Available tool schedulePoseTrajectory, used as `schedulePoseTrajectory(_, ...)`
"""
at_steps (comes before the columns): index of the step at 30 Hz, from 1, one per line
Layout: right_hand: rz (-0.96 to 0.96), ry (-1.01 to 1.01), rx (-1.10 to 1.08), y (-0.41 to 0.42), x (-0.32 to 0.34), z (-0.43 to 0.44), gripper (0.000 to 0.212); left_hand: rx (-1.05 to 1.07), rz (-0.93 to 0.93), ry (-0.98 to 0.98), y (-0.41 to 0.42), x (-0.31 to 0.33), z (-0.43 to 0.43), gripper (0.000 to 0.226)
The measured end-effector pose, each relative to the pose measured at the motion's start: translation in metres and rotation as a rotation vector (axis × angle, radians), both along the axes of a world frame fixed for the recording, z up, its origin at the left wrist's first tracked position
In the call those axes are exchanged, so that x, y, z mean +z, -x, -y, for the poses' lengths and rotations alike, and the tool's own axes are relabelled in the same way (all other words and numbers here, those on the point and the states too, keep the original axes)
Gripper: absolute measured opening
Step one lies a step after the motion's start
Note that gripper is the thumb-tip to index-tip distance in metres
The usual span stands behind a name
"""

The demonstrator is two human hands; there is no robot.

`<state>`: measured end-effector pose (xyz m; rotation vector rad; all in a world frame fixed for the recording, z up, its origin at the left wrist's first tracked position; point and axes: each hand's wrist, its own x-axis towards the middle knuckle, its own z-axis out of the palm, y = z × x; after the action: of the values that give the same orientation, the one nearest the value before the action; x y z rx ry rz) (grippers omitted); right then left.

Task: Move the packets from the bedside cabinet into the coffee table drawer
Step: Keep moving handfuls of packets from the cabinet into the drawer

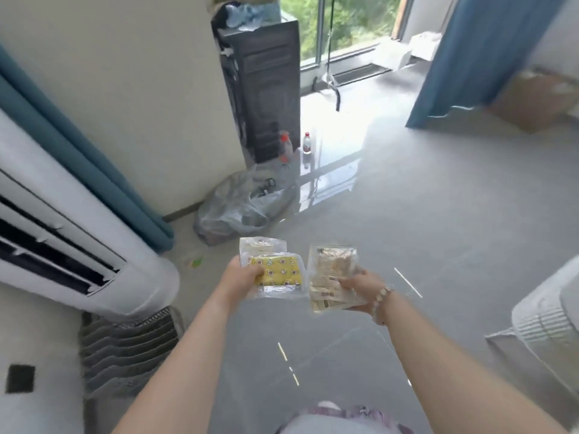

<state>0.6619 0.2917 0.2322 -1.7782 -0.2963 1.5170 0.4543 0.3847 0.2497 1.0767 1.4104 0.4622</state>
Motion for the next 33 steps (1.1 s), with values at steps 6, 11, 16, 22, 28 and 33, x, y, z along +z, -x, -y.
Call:
schedulePoseTrajectory(6, 0.051, -0.026, -0.209, -0.109, -0.001, 0.042, 0.024, -0.246, 0.021, -0.031, -0.136, 0.001, -0.002, 0.023)
schedulePoseTrajectory(11, 0.11, 0.021, -0.372, -0.155, -0.007, 0.095, 0.025, -0.4, 0.014, 0.002, -0.217, -0.007, 0.023, 0.019)
schedulePoseTrajectory(16, 0.133, 0.068, -0.523, -0.178, -0.015, 0.152, 0.029, -0.562, 0.003, 0.029, -0.289, -0.008, 0.06, 0.016)
schedulePoseTrajectory(22, 0.187, 0.099, -0.758, -0.206, -0.008, 0.222, 0.023, -0.799, 0.039, 0.103, -0.372, -0.015, 0.114, 0.033)
schedulePoseTrajectory(28, 0.18, 0.136, -0.991, -0.233, -0.011, 0.281, 0.016, -1.034, 0.009, 0.123, -0.448, -0.02, 0.168, 0.041)
schedulePoseTrajectory(33, 0.129, 0.134, -1.105, -0.256, -0.023, 0.3, 0.015, -1.123, 0.024, 0.151, -0.495, -0.025, 0.2, 0.029)
